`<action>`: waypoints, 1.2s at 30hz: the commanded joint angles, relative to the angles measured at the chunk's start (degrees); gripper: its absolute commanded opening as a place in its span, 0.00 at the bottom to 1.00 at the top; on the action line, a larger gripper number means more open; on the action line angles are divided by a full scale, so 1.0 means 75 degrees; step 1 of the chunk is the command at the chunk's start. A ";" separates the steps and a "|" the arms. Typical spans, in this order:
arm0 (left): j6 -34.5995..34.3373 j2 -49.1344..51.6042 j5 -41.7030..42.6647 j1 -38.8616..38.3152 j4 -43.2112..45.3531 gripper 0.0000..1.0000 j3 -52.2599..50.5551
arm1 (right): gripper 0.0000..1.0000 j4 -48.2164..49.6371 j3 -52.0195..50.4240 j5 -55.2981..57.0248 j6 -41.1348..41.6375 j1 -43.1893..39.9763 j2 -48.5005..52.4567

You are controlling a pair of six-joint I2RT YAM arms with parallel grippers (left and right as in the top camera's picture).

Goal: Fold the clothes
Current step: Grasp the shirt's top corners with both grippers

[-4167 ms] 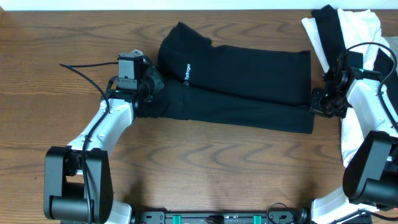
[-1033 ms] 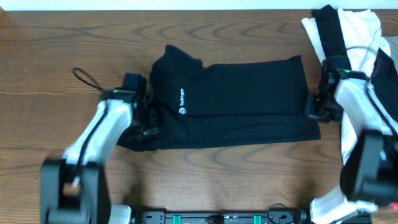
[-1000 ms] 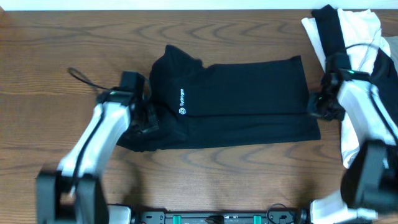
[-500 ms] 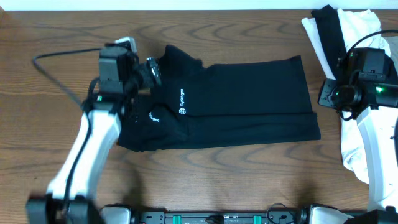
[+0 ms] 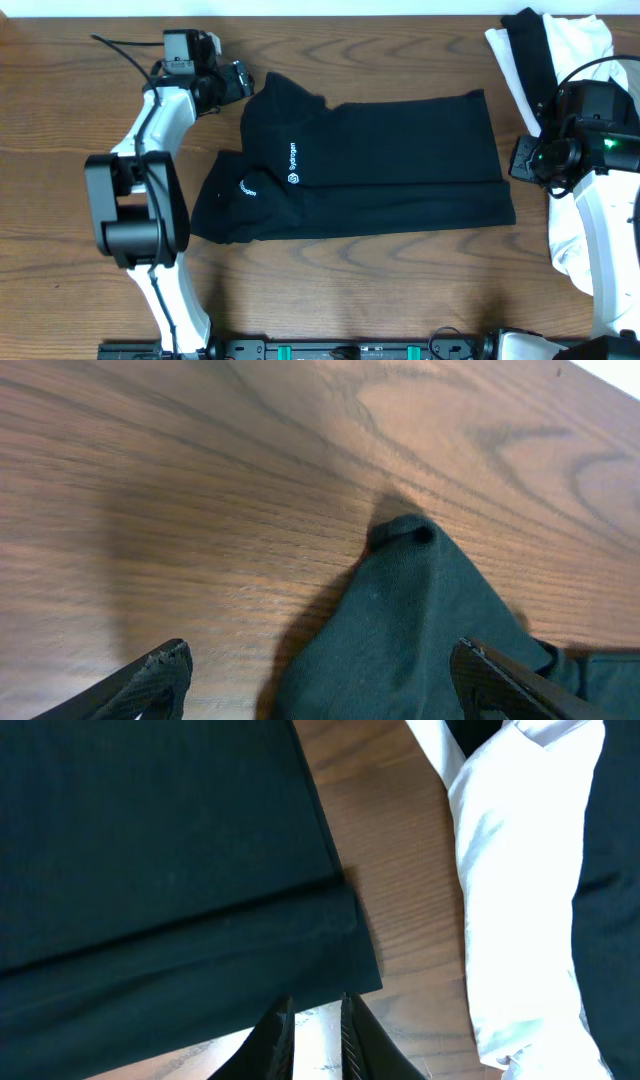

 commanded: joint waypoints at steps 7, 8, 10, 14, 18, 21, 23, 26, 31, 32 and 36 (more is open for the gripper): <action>0.0160 0.0839 0.0423 -0.0227 -0.0227 0.78 0.0152 | 0.16 -0.0023 0.0003 -0.0032 -0.0038 -0.0026 0.0038; 0.0160 0.0874 0.0428 -0.0262 -0.0239 0.69 0.0152 | 0.16 -0.0038 0.0003 -0.0029 -0.0012 -0.0023 0.0038; 0.0160 0.0892 0.0428 -0.0332 -0.0239 0.58 0.0152 | 0.15 -0.0047 0.0003 -0.0032 -0.0012 -0.0026 0.0038; 0.0160 0.0892 0.0597 -0.0463 -0.0326 0.25 0.0152 | 0.14 -0.0029 0.0003 -0.0029 -0.0009 -0.0023 0.0038; 0.0160 0.0892 0.0589 -0.0525 -0.0530 0.19 0.0152 | 0.13 0.0079 0.0003 -0.0032 0.0012 -0.0023 0.0044; 0.0160 0.0799 0.0592 -0.0472 -0.0527 0.06 0.0152 | 0.08 0.0353 0.0003 -0.0029 0.0000 -0.0026 0.0076; 0.0157 0.0664 0.0589 -0.0420 -0.0527 0.06 0.0152 | 0.08 0.0641 0.0003 -0.0038 -0.0023 -0.0023 0.0149; 0.0090 0.0370 0.0589 -0.0323 -0.0525 0.06 0.0152 | 0.15 0.1262 0.0003 -0.0420 -0.0233 -0.0020 0.0431; -0.0020 0.0035 0.0592 -0.0280 -0.0545 0.07 0.0152 | 0.37 0.2789 0.0003 -0.0766 -0.0367 -0.0020 0.1515; -0.0023 0.0009 0.0589 -0.0283 -0.0571 0.06 0.0152 | 0.38 0.3185 0.0003 -0.0819 -0.0443 -0.0020 0.1816; -0.0192 0.0009 0.0589 -0.0283 -0.0650 0.06 0.0152 | 0.40 0.4718 0.0003 -0.1265 -0.0880 -0.0020 0.3037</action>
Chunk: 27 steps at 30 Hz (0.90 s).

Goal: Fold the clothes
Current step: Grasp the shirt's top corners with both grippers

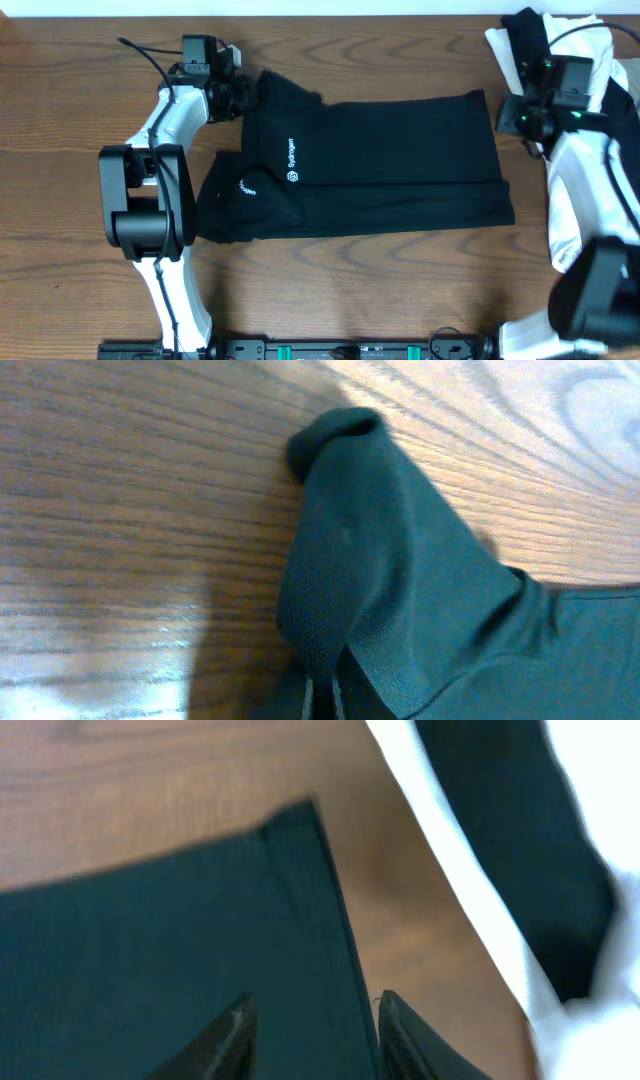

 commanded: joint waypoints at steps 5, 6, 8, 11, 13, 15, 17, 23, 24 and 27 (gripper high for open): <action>-0.0166 -0.0184 0.0000 -0.0026 -0.0058 0.06 0.0079 | 0.45 0.2209 -0.0006 -0.0621 -0.0405 -0.0020 0.2142; -0.0184 -0.0184 0.0000 -0.0029 -0.0058 0.06 0.0079 | 0.45 0.2454 -0.0006 -0.0659 -0.0405 -0.0020 0.2334; -0.0181 -0.0184 0.0000 -0.0061 -0.0064 0.06 0.0079 | 0.46 0.2978 -0.0006 -0.0708 -0.0399 -0.0020 0.2725; -0.0181 -0.0184 -0.0003 -0.0085 -0.0114 0.06 0.0079 | 0.47 0.3564 -0.0006 -0.0705 -0.0399 -0.0020 0.3083; -0.0181 -0.0184 -0.0006 -0.0108 -0.0146 0.06 0.0079 | 0.47 0.3940 -0.0006 -0.0702 -0.0399 -0.0020 0.3284; -0.0178 -0.0184 -0.0006 -0.0125 -0.0146 0.06 0.0079 | 0.47 0.4255 -0.0006 -0.0705 -0.0399 -0.0020 0.3421; -0.0181 -0.0184 -0.0006 -0.0143 -0.0149 0.06 0.0079 | 0.47 0.4561 -0.0006 -0.0708 -0.0393 -0.0020 0.3547; -0.0178 -0.0184 -0.0029 -0.0221 -0.0143 0.06 0.0079 | 0.47 0.4893 -0.0006 -0.0769 -0.0318 -0.0020 0.3794; -0.0178 -0.0184 -0.0029 -0.0239 -0.0146 0.06 0.0079 | 0.47 0.4960 -0.0006 -0.0766 -0.0318 -0.0017 0.3821; -0.0178 -0.0184 -0.0029 -0.0268 -0.0143 0.06 0.0079 | 0.46 0.5184 -0.0006 -0.0772 -0.0318 -0.0017 0.3876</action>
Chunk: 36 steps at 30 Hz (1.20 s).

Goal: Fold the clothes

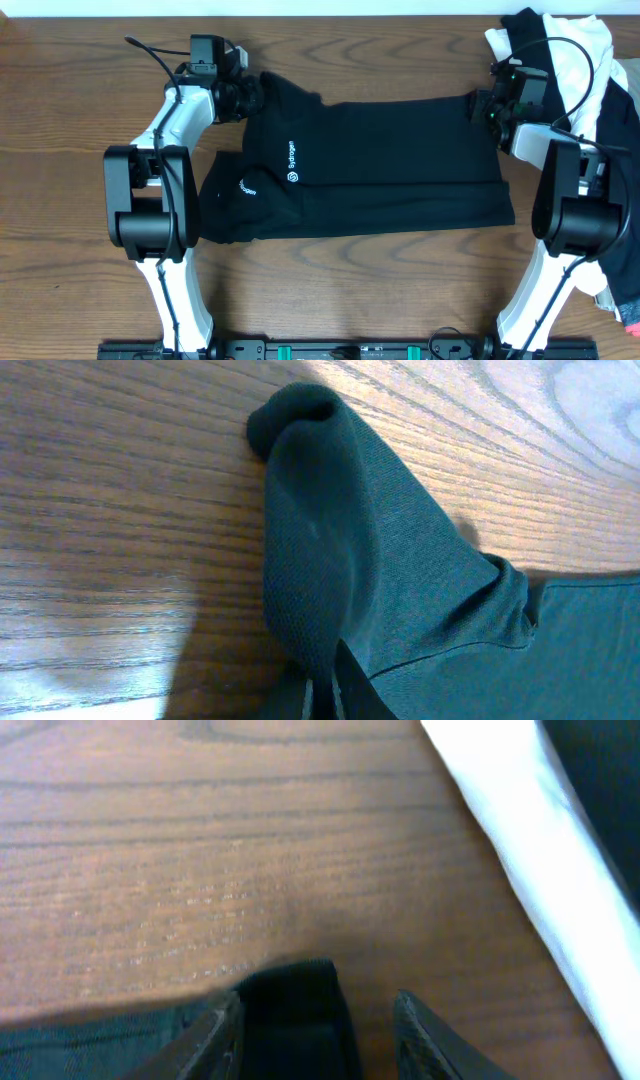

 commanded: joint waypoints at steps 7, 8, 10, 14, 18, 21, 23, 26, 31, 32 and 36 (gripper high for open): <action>-0.0009 -0.0152 -0.0035 -0.0058 -0.0026 0.06 0.0079 | 0.38 0.0283 0.0006 -0.0210 0.0029 0.0070 0.0332; -0.0009 -0.0154 -0.0035 -0.0058 -0.0026 0.06 0.0079 | 0.36 0.0306 0.0006 -0.0210 0.0029 0.0096 0.0332; -0.0009 -0.0154 -0.0035 -0.0058 -0.0029 0.06 0.0076 | 0.31 0.0321 0.0006 -0.0207 0.0029 0.0163 0.0332; -0.0009 -0.0154 -0.0038 -0.0058 -0.0029 0.06 0.0076 | 0.12 0.0326 0.0006 -0.0201 0.0029 0.0233 0.0332; -0.0009 -0.0152 -0.0125 -0.0058 -0.0076 0.06 0.0064 | 0.01 0.0286 0.0006 -0.0166 0.0087 0.0230 0.0332; -0.0006 -0.0152 -0.0571 -0.0058 -0.0224 0.06 0.0064 | 0.01 0.0262 0.0006 -0.0140 0.0087 0.0204 0.0294; 0.0035 -0.0154 -0.0694 -0.0047 -0.0254 0.06 0.0064 | 0.01 0.0195 0.0009 -0.0082 0.0236 0.0134 0.0175; 0.0038 -0.0201 -0.0691 -0.0009 -0.0224 0.05 0.0067 | 0.01 -0.0090 0.0009 0.0122 0.0525 -0.0012 -0.0149; 0.0047 -0.0379 -0.0691 0.0009 -0.0169 0.06 0.0087 | 0.01 -0.0667 0.0009 0.0146 0.0571 -0.0256 -0.0962; 0.0047 -0.0425 -0.0691 0.0012 -0.0163 0.06 0.0087 | 0.01 -0.0784 0.0009 0.0146 0.0571 -0.0294 -0.1110; 0.0047 -0.0740 -0.0685 0.0085 -0.0195 0.06 0.0087 | 0.01 -0.1288 0.0009 0.0178 0.0574 -0.0449 -0.1679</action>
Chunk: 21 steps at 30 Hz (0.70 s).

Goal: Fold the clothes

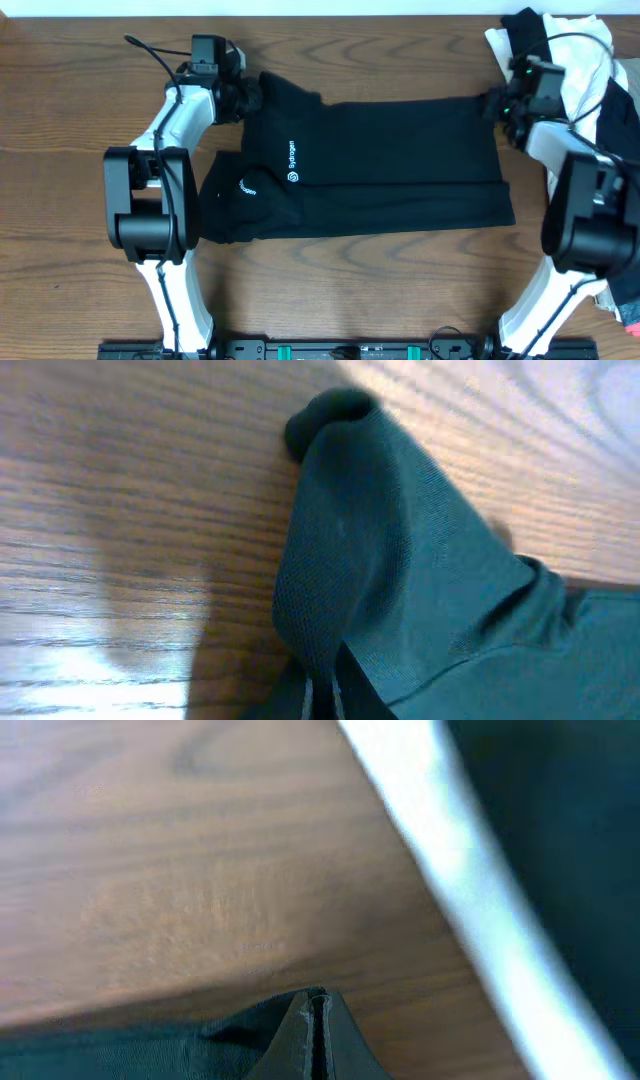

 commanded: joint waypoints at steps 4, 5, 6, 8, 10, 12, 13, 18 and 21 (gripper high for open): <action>0.0044 -0.0912 -0.0070 0.0160 -0.0157 0.06 0.0087 | 0.01 -0.0699 0.0017 0.0137 0.0122 -0.0239 -0.1049; 0.0044 -0.1000 -0.0064 0.0166 -0.0236 0.06 0.0087 | 0.01 -0.0845 0.0017 0.0137 0.0119 -0.0245 -0.1142; 0.0044 -0.1072 -0.0064 0.0166 -0.0321 0.06 0.0087 | 0.01 -0.0982 0.0017 0.0134 0.0119 -0.0245 -0.1221; 0.0047 -0.1207 -0.0067 0.0166 -0.0519 0.06 0.0087 | 0.01 -0.1291 0.0017 0.0137 0.0119 -0.0245 -0.1408; 0.0047 -0.1306 -0.0067 0.0166 -0.0705 0.06 0.0087 | 0.01 -0.1632 0.0017 0.0137 0.0119 -0.0251 -0.1609; 0.0047 -0.1370 -0.0067 0.0166 -0.0918 0.06 0.0087 | 0.01 -0.2002 0.0017 0.0137 0.0119 -0.0274 -0.1830; 0.0044 -0.1387 -0.0067 0.0166 -0.1020 0.06 0.0087 | 0.01 -0.2218 0.0017 0.0137 0.0114 -0.0289 -0.1944; 0.0050 -0.1387 -0.0076 0.0166 -0.1606 0.06 0.0087 | 0.01 -0.3188 0.0017 0.0137 0.0093 -0.0460 -0.2375; 0.0085 -0.1387 -0.0102 0.0181 -0.1941 0.06 0.0087 | 0.01 -0.3649 0.0017 0.0137 0.0093 -0.0580 -0.2541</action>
